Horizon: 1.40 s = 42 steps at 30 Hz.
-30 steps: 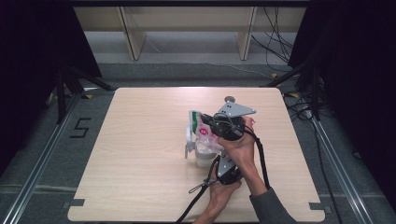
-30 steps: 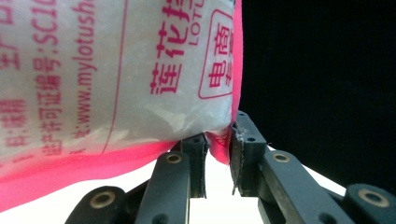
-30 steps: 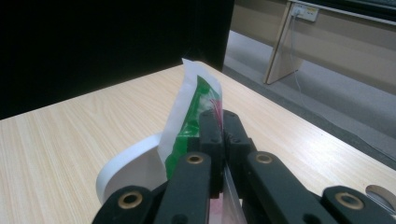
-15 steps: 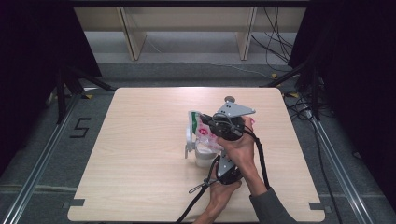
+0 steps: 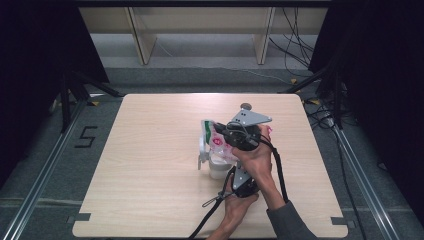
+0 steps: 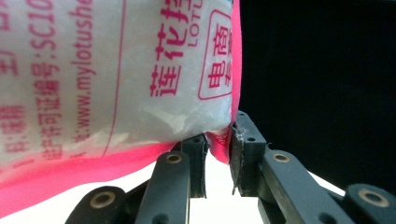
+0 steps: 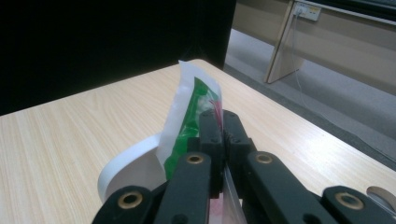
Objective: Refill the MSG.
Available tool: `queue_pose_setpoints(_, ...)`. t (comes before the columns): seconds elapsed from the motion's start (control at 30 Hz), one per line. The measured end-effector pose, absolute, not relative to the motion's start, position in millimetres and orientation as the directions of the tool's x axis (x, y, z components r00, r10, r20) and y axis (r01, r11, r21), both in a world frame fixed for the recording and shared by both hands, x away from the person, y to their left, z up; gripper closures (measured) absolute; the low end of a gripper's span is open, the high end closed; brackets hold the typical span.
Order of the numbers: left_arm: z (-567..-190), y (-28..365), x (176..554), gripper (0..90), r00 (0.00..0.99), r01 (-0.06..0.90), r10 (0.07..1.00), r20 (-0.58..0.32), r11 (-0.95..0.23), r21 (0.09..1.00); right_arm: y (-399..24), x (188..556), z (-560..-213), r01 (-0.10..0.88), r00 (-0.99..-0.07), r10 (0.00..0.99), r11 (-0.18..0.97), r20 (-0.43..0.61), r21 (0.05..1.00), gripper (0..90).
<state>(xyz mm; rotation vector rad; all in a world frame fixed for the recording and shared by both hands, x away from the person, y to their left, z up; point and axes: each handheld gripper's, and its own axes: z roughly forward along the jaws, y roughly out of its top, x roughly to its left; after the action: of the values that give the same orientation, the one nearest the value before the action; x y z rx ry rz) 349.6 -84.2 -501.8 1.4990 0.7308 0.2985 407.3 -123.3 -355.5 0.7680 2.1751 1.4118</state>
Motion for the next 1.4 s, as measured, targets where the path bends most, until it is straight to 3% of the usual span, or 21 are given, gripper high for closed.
queue_pose_setpoints(0.23,-501.9,-84.3,350.1,77.3,0.757,0.255,0.602,-0.255,0.088,0.963,-123.8,409.6,-355.8,0.177,-0.756,0.647,0.348,-0.099,0.921,90.0)
queue_pose_setpoints(0.63,-501.4,-83.9,349.7,77.3,0.755,0.258,0.605,-0.252,0.079,0.963,-124.0,407.2,-355.0,0.219,-0.760,0.648,0.328,-0.050,0.919,90.0)
queue_pose_setpoints(1.1,-501.3,-84.1,349.4,77.3,0.759,0.254,0.600,-0.254,0.087,0.963,-125.8,409.4,-354.1,0.179,-0.753,0.652,0.326,-0.084,0.928,90.0)
queue_pose_setpoints(1.23,-501.7,-83.9,349.1,77.3,0.756,0.263,0.602,-0.256,0.078,0.962,-123.8,407.2,-355.4,0.224,-0.756,0.653,0.327,-0.048,0.918,90.0)
queue_pose_setpoints(1.4,-501.4,-84.4,348.6,77.3,0.756,0.265,0.601,-0.260,0.081,0.961,-125.0,409.1,-354.8,0.182,-0.752,0.654,0.324,-0.080,0.929,90.0)
